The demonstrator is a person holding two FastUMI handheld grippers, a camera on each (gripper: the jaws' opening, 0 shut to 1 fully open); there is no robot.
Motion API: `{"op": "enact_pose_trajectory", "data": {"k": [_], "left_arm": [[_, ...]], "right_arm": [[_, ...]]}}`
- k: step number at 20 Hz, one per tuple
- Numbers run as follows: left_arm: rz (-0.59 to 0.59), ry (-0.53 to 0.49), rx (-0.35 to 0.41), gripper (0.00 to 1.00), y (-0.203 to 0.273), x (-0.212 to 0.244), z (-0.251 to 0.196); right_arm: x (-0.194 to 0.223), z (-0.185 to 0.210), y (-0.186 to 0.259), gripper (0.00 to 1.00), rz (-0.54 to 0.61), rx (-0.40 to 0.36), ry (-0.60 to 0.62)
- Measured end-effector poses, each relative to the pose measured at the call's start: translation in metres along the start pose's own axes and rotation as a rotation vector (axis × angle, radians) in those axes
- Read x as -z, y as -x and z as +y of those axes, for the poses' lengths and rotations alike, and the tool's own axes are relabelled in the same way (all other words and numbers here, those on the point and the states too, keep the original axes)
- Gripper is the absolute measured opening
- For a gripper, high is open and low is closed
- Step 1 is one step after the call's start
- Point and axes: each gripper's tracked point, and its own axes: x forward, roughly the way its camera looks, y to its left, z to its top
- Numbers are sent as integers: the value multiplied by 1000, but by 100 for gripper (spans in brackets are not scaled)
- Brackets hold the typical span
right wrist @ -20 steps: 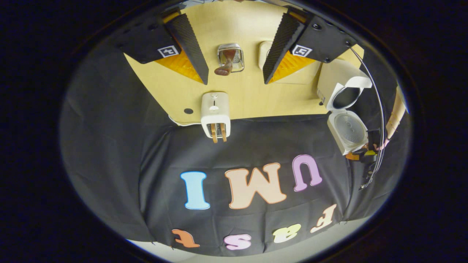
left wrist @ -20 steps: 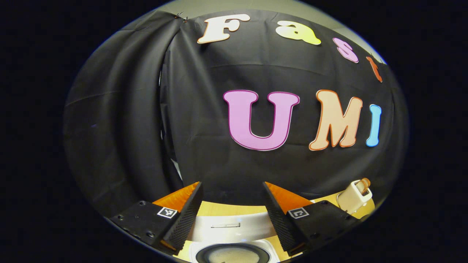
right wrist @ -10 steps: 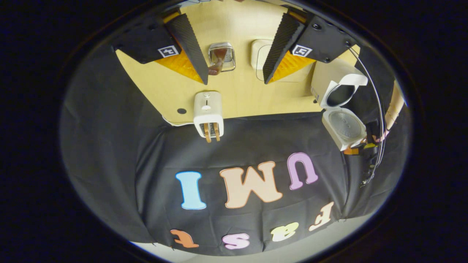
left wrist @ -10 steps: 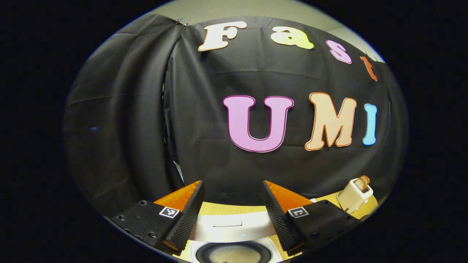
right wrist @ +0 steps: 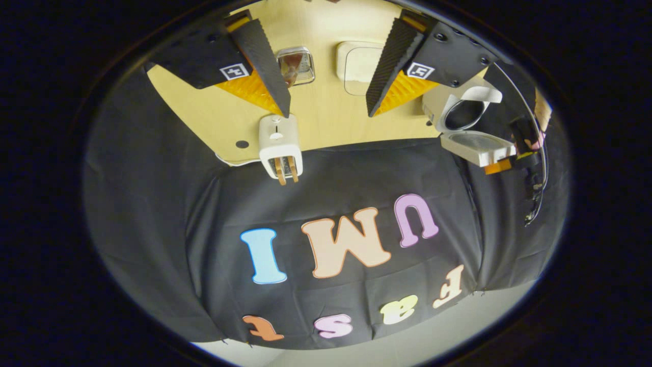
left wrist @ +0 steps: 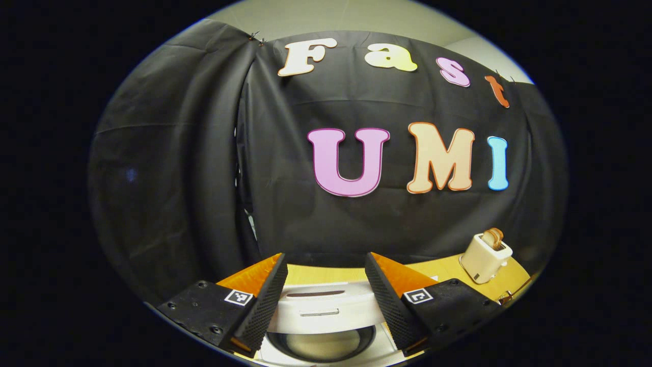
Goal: Close the left gripper, press the button to open the rice cooker; take a wooden spoon from the chopstick holder with the right hand, scoop a spoonful of rice and pour it into the rice cooker, then put the wooden spoon back into the chopstick holder.
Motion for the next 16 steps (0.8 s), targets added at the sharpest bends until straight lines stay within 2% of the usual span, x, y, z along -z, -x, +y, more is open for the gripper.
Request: {"op": "enact_pose_trajectory", "data": {"k": [3,7,16], "left_arm": [[17,-1,8,91,22,37,-6],[111,15,19,91,41,100,-11],[104,-10,26,92,43,148,-13]], "right_arm": [[-1,3,-1,95,-6,-10,-5],[-2,10,1,95,-16,-20,12],[-1,35,-1,97,-14,-63,61]]}}
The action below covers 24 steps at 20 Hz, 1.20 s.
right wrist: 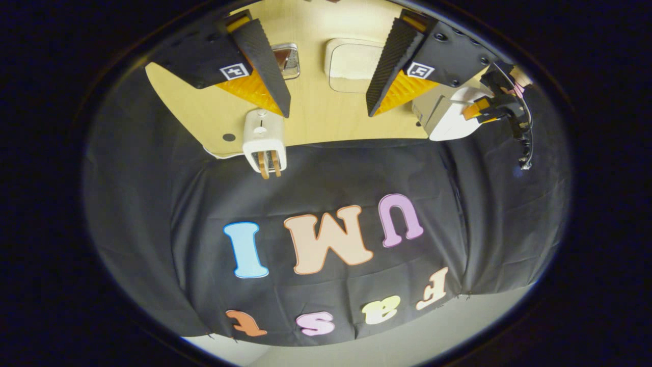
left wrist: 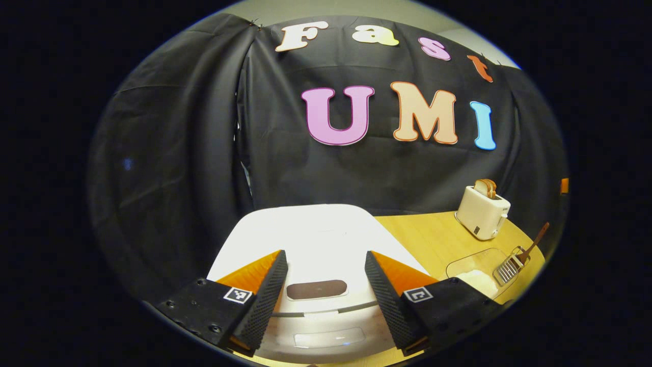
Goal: Close the left gripper, press the button to open the rice cooker; take a wooden spoon from the chopstick holder with the right hand, scoop a spoonful of rice and pour it into the rice cooker, then put the wooden spoon back into the chopstick holder.
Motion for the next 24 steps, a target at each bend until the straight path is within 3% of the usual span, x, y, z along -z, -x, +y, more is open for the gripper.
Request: {"op": "enact_pose_trajectory", "data": {"k": [6,9,12,13,15,18,21,24], "left_arm": [[-62,50,3,86,-2,3,1],[-92,-9,-17,84,-3,5,1],[-96,15,-12,83,-3,0,2],[-104,12,-13,78,-3,-2,1],[-73,-24,-17,82,-4,3,0],[-57,16,-7,83,-1,-7,-1],[-77,50,4,87,6,-26,-2],[-107,12,-2,87,21,-55,-1]], "right_arm": [[3,7,-1,97,11,-10,18],[1,11,-1,94,10,-18,27],[1,12,-1,96,10,-22,32],[0,13,0,97,7,-25,33],[-3,14,1,97,-3,-24,42],[-7,15,2,97,-14,-17,53],[-17,15,4,97,-39,-6,81],[-25,17,8,97,-60,-3,117]]}}
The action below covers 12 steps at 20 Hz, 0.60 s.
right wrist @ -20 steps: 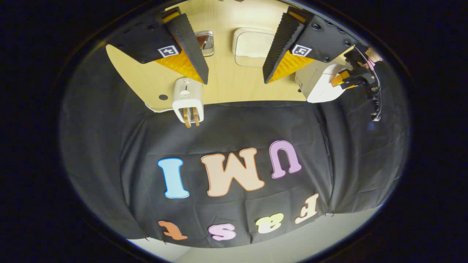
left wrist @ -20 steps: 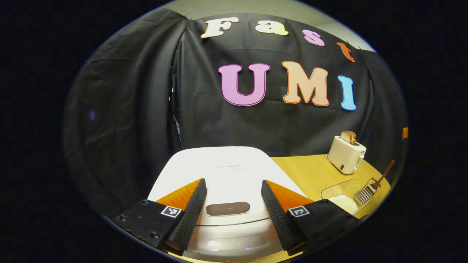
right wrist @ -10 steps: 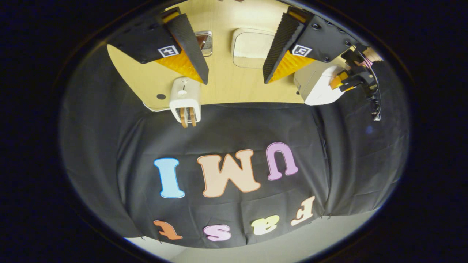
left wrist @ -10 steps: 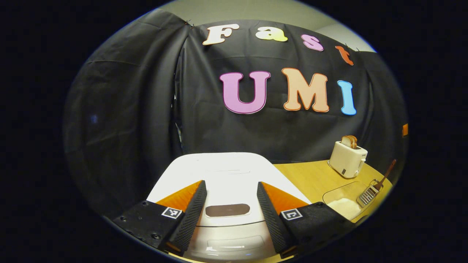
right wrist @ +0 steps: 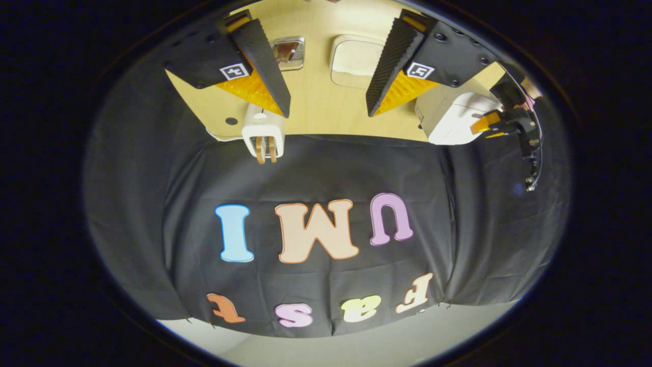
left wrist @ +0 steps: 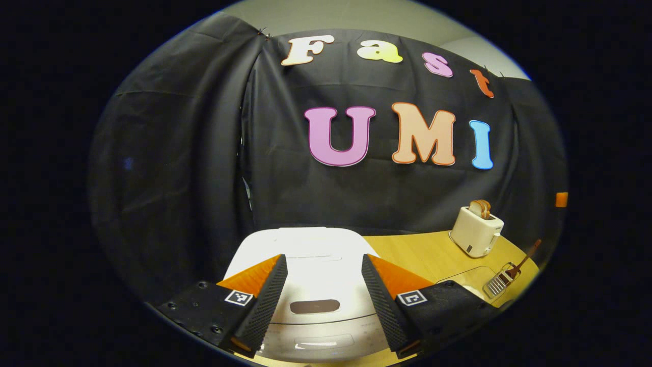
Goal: Close the left gripper, press the button to open the rice cooker; take a wooden spoon from the chopstick holder with the right hand, scoop a spoonful of rice and pour it into the rice cooker, then put the wooden spoon back into the chopstick holder.
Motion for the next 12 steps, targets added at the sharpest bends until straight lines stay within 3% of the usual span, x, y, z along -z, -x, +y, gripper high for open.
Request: {"op": "enact_pose_trajectory", "data": {"k": [5,12], "left_arm": [[-12,-65,17,87,32,-36,-18],[5,23,106,87,64,-40,-62]], "right_arm": [[-17,4,8,94,-45,-1,38],[-13,0,25,97,-60,41,38]]}}
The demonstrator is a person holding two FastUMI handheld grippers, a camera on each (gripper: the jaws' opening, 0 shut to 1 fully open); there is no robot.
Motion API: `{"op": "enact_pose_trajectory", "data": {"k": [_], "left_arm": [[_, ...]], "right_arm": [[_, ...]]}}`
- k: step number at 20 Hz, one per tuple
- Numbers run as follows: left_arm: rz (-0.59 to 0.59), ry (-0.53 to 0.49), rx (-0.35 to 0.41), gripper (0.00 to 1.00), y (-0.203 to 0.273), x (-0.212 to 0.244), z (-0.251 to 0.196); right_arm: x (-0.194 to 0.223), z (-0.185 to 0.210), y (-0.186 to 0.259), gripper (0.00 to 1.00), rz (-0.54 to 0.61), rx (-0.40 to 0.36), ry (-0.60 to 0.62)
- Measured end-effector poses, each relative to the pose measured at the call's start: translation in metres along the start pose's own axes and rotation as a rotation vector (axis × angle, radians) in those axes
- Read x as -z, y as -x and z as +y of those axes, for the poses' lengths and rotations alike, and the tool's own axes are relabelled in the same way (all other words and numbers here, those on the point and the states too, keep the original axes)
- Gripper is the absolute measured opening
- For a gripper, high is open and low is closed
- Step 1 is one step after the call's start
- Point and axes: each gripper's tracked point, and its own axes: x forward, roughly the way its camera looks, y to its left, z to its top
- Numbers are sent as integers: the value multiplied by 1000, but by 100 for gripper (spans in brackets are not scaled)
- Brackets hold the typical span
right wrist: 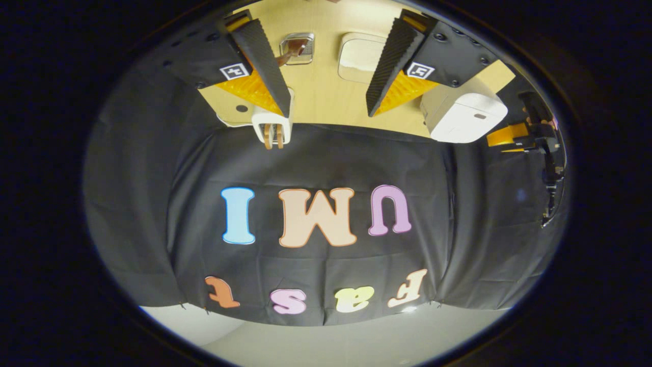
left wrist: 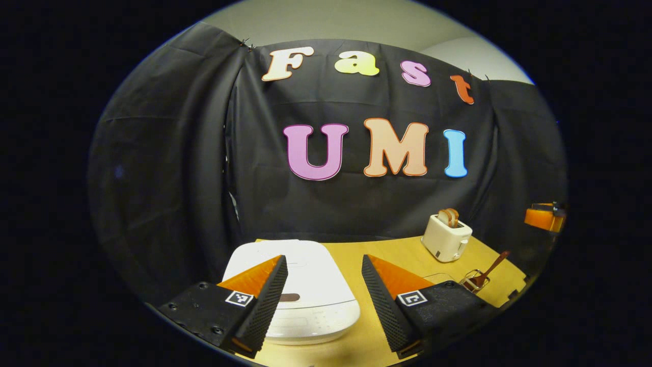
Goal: Close the left gripper, press the button to open the rice cooker; take a wooden spoon from the chopstick holder with the right hand, scoop a spoonful of rice and pour it into the rice cooker, then put the wooden spoon back into the chopstick holder.
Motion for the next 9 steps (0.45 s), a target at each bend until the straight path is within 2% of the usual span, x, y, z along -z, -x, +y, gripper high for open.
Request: {"op": "enact_pose_trajectory", "data": {"k": [3,9], "left_arm": [[29,47,50,87,2,8,-18],[24,35,57,87,1,3,-19]], "right_arm": [[5,-2,7,97,4,16,-8],[10,-12,18,97,5,66,-28]]}}
